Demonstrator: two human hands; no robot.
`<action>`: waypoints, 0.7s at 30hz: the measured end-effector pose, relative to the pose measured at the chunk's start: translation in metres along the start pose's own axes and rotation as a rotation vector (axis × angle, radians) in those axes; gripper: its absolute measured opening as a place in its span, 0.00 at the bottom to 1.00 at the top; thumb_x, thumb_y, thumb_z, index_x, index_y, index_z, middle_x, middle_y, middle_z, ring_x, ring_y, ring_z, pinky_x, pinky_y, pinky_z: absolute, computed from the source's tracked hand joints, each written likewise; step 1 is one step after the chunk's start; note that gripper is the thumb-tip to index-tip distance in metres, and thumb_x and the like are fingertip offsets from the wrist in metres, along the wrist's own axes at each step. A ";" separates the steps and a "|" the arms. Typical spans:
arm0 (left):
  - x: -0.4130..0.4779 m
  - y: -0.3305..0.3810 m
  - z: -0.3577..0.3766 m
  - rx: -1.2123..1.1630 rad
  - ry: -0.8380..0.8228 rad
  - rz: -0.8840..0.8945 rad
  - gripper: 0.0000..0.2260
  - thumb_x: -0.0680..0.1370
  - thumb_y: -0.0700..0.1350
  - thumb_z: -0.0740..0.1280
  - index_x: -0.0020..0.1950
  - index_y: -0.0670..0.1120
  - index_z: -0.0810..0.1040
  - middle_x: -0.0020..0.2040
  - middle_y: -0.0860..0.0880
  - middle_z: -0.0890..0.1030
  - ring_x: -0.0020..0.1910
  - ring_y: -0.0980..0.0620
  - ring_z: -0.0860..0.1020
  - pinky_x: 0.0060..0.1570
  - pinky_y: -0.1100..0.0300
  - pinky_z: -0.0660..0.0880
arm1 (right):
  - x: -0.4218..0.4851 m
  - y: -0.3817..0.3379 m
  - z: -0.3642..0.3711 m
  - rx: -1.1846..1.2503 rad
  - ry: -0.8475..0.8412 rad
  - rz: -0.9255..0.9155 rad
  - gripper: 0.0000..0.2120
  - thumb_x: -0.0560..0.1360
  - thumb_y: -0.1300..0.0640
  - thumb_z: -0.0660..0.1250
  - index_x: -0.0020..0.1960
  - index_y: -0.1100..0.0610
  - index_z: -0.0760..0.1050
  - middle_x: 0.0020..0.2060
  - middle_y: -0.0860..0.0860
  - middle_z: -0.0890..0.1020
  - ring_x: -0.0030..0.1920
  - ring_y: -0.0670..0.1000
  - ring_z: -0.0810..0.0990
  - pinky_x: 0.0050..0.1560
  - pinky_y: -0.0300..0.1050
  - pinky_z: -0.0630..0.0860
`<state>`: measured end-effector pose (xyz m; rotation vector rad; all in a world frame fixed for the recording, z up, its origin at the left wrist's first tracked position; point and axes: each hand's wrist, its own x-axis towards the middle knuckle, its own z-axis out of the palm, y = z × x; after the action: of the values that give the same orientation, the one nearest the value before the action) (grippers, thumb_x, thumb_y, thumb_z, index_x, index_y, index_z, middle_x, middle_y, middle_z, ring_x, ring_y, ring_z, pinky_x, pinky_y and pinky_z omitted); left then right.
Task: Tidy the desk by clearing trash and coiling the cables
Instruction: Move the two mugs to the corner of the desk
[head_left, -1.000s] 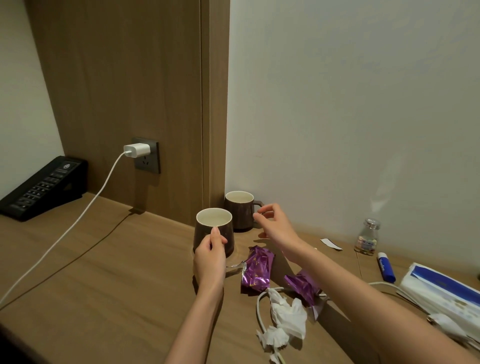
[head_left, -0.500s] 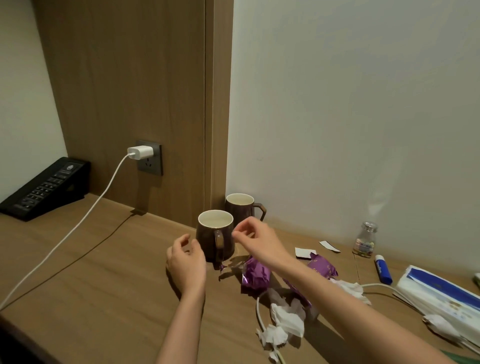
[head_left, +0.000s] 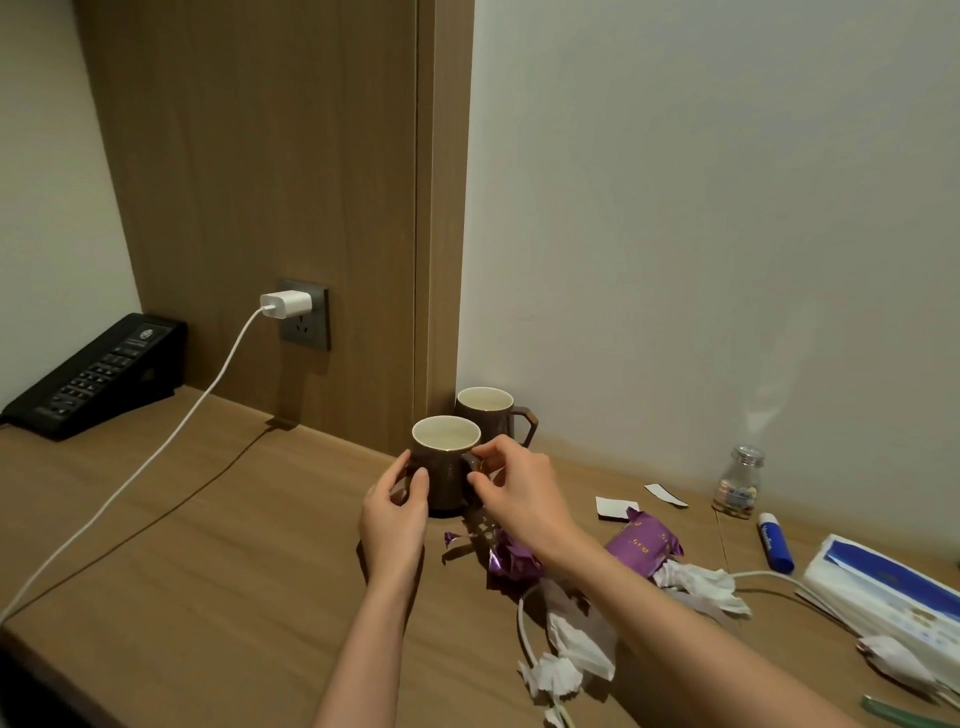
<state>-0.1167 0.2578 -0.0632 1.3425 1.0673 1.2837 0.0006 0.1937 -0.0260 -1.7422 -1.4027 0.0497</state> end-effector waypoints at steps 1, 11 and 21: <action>0.000 -0.001 0.001 0.000 -0.007 0.003 0.16 0.77 0.48 0.66 0.64 0.53 0.75 0.62 0.47 0.78 0.59 0.50 0.76 0.59 0.48 0.76 | 0.002 0.003 -0.003 -0.007 0.005 0.002 0.13 0.75 0.56 0.68 0.60 0.53 0.76 0.49 0.48 0.82 0.46 0.44 0.79 0.47 0.35 0.76; -0.002 -0.004 0.007 0.057 -0.022 0.057 0.22 0.74 0.45 0.70 0.67 0.51 0.73 0.63 0.47 0.78 0.61 0.49 0.76 0.54 0.57 0.74 | 0.020 0.024 -0.012 0.005 0.005 0.028 0.14 0.76 0.58 0.67 0.61 0.53 0.78 0.51 0.50 0.83 0.46 0.41 0.77 0.42 0.26 0.70; 0.004 -0.007 0.017 0.204 -0.033 0.130 0.35 0.67 0.50 0.77 0.71 0.52 0.66 0.66 0.47 0.74 0.63 0.48 0.74 0.60 0.48 0.75 | 0.033 0.035 -0.019 0.037 0.025 0.030 0.13 0.78 0.53 0.64 0.62 0.51 0.78 0.50 0.48 0.84 0.39 0.38 0.75 0.40 0.27 0.70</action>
<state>-0.0997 0.2614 -0.0692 1.6036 1.1272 1.2687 0.0495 0.2095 -0.0216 -1.7278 -1.3500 0.0695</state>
